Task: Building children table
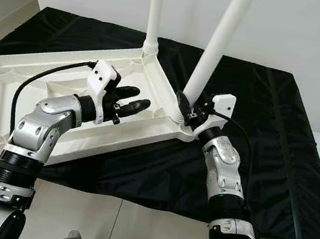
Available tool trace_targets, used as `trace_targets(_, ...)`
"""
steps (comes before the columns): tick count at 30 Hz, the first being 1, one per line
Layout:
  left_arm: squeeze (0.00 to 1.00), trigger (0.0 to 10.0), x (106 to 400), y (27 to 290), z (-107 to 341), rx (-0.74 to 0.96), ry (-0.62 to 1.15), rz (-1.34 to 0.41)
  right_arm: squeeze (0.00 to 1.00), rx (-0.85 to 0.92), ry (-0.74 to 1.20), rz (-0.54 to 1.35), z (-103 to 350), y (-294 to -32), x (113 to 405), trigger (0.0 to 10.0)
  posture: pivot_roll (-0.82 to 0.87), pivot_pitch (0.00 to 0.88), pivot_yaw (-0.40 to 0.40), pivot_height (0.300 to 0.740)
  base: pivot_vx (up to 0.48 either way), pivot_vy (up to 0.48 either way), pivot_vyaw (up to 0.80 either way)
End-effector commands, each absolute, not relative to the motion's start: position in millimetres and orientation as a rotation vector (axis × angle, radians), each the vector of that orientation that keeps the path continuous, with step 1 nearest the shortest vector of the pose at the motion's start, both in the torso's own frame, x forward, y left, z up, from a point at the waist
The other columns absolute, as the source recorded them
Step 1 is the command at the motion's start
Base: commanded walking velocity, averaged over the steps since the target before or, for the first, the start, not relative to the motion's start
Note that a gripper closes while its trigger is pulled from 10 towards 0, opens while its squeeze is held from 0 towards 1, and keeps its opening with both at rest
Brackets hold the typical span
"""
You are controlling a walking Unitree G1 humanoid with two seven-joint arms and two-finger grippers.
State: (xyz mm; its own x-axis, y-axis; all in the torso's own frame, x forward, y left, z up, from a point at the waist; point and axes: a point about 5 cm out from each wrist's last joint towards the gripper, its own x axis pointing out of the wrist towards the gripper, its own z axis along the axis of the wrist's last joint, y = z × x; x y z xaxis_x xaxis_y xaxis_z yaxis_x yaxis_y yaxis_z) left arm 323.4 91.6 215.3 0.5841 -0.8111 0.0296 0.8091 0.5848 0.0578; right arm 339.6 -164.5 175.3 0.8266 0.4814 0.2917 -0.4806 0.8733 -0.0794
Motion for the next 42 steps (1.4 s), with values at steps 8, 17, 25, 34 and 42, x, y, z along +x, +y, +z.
trace_targets(8, 1.0, 10.0, 328, 91, 225, -0.009, -0.086, -0.924, 0.0, -0.031, -0.303, 0.611, 180, -163, 346, 10.0, -0.01, 0.0, -0.071, 0.74, 0.0, 0.0, 0.0)
trace_targets(17, 0.0, 10.0, 324, 82, 240, -0.049, -0.118, -1.046, 0.0, -0.065, -0.253, 0.792, 176, -157, 344, 10.0, 0.0, 0.0, -0.071, 0.74, 0.0, 0.0, 0.0)
trace_targets(25, 0.0, 10.0, 321, 74, 253, -0.083, -0.137, -1.141, 0.0, -0.088, -0.244, 0.925, 179, -151, 342, 10.0, 0.0, 0.0, -0.068, 0.74, 0.0, 0.0, 0.0)
trace_targets(34, 0.0, 10.0, 316, 66, 269, -0.154, -0.153, -1.273, 0.0, -0.11, -0.229, 1.082, 181, -142, 336, 10.0, 0.0, 0.0, -0.065, 0.74, 0.0, 0.0, 0.0)
trace_targets(42, 0.0, 10.0, 317, 61, 279, -0.192, -0.14, -1.317, 0.0, -0.13, -0.23, 1.145, 180, -140, 331, 10.0, 0.0, 0.0, -0.063, 0.74, 0.0, 0.0, 0.0)
